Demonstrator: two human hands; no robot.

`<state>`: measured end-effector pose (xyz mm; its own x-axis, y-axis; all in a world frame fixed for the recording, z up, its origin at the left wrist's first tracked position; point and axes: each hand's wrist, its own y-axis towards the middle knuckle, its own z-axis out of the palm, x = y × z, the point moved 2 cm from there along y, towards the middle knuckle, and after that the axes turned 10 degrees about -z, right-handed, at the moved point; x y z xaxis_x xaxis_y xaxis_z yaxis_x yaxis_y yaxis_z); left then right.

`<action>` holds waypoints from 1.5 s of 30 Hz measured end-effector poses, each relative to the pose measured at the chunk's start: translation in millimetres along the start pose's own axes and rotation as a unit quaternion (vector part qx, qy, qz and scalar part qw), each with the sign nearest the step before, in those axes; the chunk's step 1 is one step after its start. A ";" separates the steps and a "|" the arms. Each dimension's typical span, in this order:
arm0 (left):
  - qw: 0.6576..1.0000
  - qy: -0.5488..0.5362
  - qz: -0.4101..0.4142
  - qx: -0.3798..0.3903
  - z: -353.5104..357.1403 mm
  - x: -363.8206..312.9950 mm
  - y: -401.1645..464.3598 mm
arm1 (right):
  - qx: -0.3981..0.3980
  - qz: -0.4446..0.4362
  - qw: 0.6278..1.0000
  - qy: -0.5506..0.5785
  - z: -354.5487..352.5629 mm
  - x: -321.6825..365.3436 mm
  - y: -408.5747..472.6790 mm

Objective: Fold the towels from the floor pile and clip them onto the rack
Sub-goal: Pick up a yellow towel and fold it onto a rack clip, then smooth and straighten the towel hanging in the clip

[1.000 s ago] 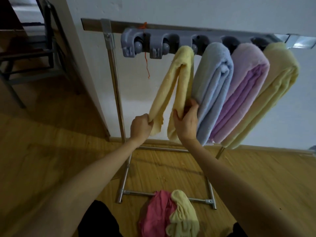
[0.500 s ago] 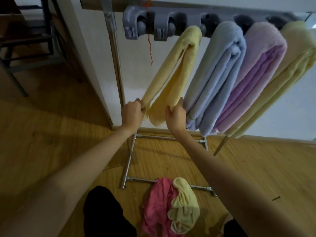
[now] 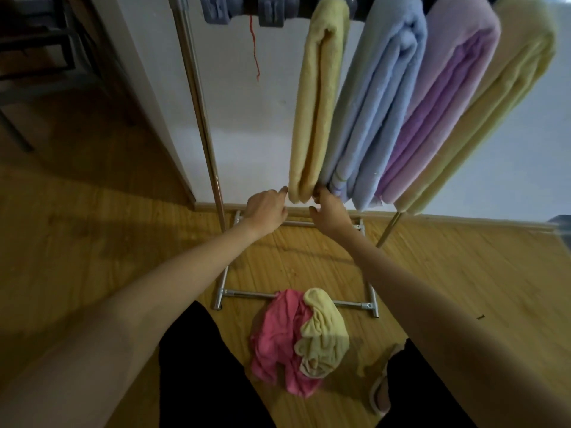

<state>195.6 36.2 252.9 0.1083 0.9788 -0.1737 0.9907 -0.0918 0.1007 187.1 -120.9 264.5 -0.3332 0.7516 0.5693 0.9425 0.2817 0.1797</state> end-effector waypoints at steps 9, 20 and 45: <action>0.969 -0.036 -0.127 0.207 118.1 21.7 -66.7 | 0.214 0.117 0.969 -0.047 61.0 -100.5 -104.2; 0.932 0.020 -0.095 0.350 276.0 -2.0 -157.5 | 0.338 0.203 0.916 -0.074 166.3 -202.6 -219.9; 0.922 -0.159 -0.209 0.284 465.2 -46.3 -160.2 | 0.395 0.201 0.896 -0.029 303.3 -296.7 -235.8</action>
<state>70.3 -79.6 -210.9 -0.3639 0.8557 -0.3680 0.8248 0.1125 -0.5541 56.1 -229.4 -190.1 0.0062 0.9101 0.4143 0.6822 0.2991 -0.6672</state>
